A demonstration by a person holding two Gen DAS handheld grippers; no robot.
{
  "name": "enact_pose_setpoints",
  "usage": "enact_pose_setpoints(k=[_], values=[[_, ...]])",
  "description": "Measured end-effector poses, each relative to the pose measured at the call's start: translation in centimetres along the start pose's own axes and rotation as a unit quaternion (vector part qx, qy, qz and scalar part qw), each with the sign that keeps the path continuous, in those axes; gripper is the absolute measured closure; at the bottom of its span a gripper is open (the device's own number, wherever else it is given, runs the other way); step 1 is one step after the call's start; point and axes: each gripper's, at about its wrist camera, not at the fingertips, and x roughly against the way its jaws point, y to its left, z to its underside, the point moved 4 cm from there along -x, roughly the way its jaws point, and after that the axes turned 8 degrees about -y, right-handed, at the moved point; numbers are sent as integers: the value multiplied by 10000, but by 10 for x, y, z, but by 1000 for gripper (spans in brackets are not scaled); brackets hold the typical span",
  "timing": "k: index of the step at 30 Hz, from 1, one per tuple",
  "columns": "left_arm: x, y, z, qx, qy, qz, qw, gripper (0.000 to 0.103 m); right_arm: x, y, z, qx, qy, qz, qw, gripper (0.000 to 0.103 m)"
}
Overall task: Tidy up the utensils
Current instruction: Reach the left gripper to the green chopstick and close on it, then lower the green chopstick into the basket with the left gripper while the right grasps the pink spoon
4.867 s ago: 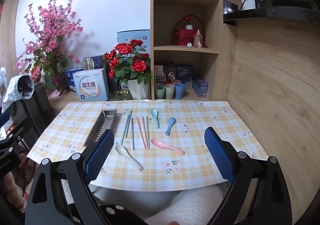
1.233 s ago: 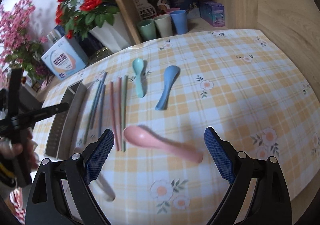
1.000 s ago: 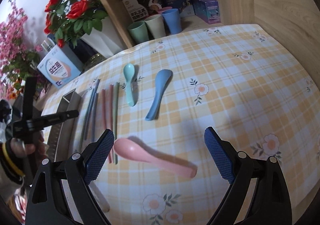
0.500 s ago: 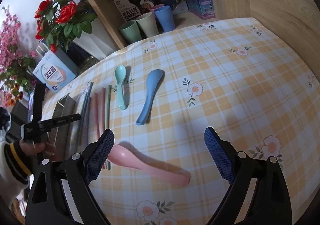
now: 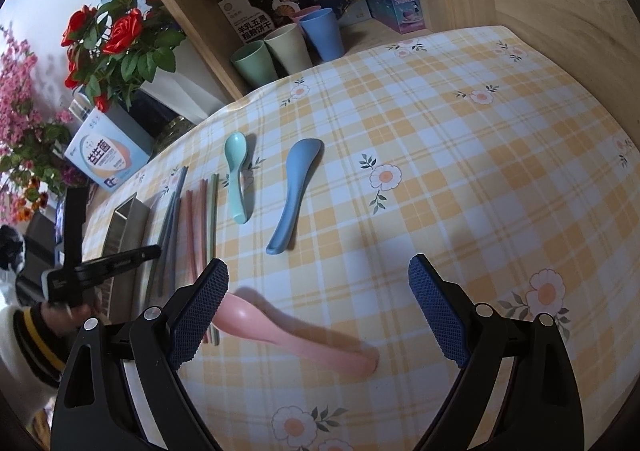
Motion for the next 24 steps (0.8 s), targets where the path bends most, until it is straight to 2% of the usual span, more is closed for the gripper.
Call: enact_pose_setpoints(k=[2,4,10,12,13,18,20,21,22,23,24], values=[[1,4,2,79,105,-16,9999,97,-2,2,4,147,96,-5,9998,14],[9,6,5,-36,-15,-68,10000,97,-2,2,10,304,210,22,9993,14],[32,4,22,-14,-180,177,9997,97,2,0,24,580,365,40,9976,14],[40,0,26,-71,-278,209,9994,97,-3,4,35,852,519,-242,9947,14],[45,-2,29,-105,-329,220,9992,97,-3,4,35,852,519,-242,9947,14],[66,-2,33,-44,-506,386,9980,97,-8,29,47,1940,646,-494,9776,14],[75,-1,36,-8,-582,452,9973,97,-12,42,52,2423,814,-636,9647,15],[80,1,37,-2,-623,478,9969,97,-16,47,56,2625,965,-657,9579,19],[84,1,39,-1,-653,511,9966,97,-21,49,60,2821,1072,-592,9515,29],[87,2,40,-6,-681,551,9962,97,-27,50,62,2946,1172,-520,9470,42],[92,5,42,-16,-731,587,9956,97,-31,49,64,2996,1263,-461,9446,48]])
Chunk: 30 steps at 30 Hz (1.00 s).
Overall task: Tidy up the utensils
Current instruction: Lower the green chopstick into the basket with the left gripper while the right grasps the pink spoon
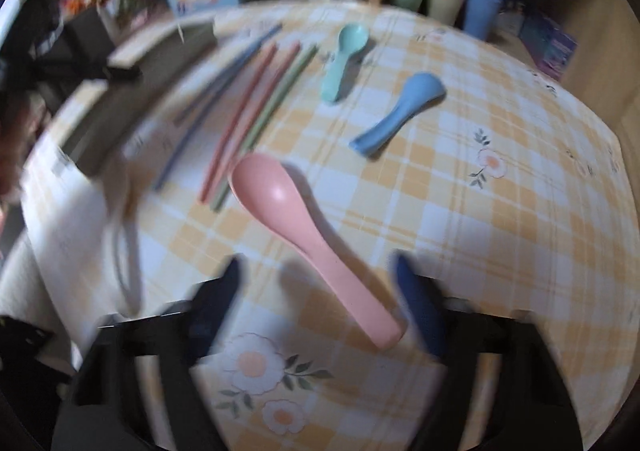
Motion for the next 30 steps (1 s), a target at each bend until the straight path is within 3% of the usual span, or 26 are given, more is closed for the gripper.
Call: enact_pose_setpoints(k=[4,6,9,15,22,27,30], values=[[16,11,3,70,-153,58,9998,97,-11,-6,-1,-55,223,48,9997,64],[24,22,6,159,-204,56,9997,97,-11,-6,-4,-143,274,69,9995,82],[32,39,10,302,-257,56,9992,97,-13,-9,-6,-506,419,-134,9977,97],[41,75,18,679,-307,0,9972,97,-10,-5,-16,-1189,195,-57,9927,96],[28,97,13,905,-204,11,9957,97,-3,15,-39,-2084,-379,-261,9770,96],[7,113,2,1243,-101,-28,9922,97,-3,33,-50,-2369,-531,-380,9693,96],[-4,111,-3,1199,-48,-39,9928,97,-6,38,-55,-2404,-518,-379,9686,96]])
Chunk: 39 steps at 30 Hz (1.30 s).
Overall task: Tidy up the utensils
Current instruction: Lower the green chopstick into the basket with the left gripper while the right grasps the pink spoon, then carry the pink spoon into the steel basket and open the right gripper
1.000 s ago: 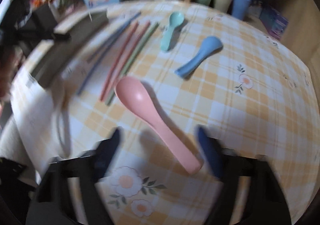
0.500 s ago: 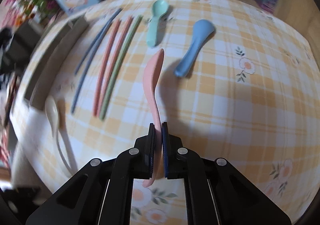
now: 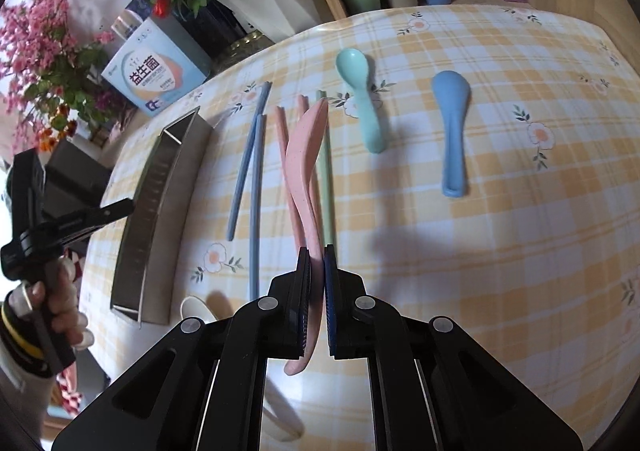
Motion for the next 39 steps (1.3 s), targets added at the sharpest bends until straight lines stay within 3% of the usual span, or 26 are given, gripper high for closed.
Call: enact_pose_setpoints(k=[9,16,22,26,32,35,39], values=[[-35,-5,4,-74,362,7,9993,97,0,-3,-16,-113,-45,98,9999,96],[-45,-6,0,-215,380,-84,9990,95,-2,-12,-17,-245,-54,122,9996,96],[-28,-15,-5,-487,205,-114,9985,63,3,-19,-12,-364,-78,137,9992,96],[0,-16,-10,-824,-213,-268,9960,35,2,-15,-9,-377,-55,170,9991,96],[38,10,-6,-980,-598,-602,9916,12,2,8,-10,-70,-37,219,9997,96],[51,25,-2,-927,-645,-729,9909,6,1,20,-12,-42,-34,222,9997,96],[63,47,2,-933,-733,-913,9887,6,-1,38,-12,-43,30,234,9997,96]])
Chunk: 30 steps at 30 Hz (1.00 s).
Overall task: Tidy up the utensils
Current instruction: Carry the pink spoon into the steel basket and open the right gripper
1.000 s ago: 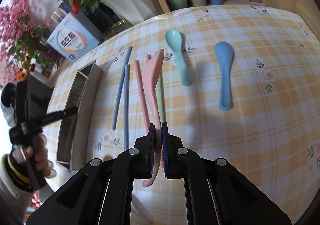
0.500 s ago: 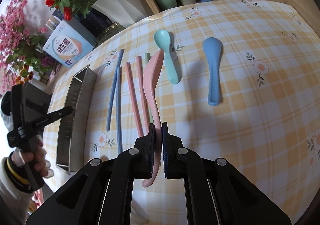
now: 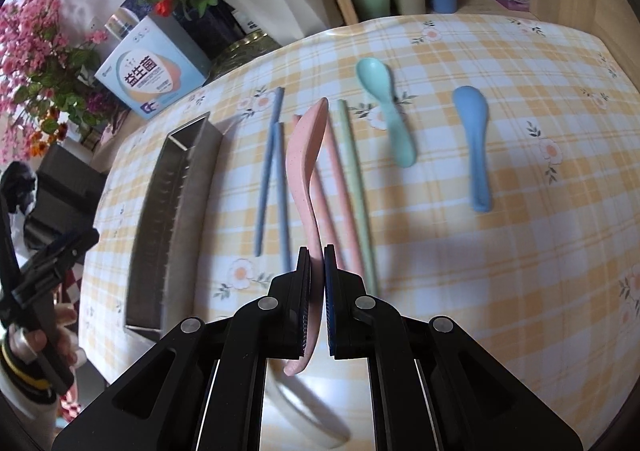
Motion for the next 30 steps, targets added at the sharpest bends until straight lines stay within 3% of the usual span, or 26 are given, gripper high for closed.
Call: enact_pose_setpoints(k=[4,9,17,25,30], values=[[13,26,4,372,-222,149,9989,6,-4,28,-3,266,64,25,9996,96],[22,44,7,362,-495,69,9981,6,-18,67,-12,576,145,28,9982,96],[20,73,13,662,-440,-16,9968,6,-69,143,-31,1003,445,-147,9939,96],[15,88,14,770,-525,-124,9956,6,-125,187,-36,1407,809,207,9865,96],[11,91,16,749,-496,-144,9959,6,-140,188,-36,1579,883,533,9821,96]])
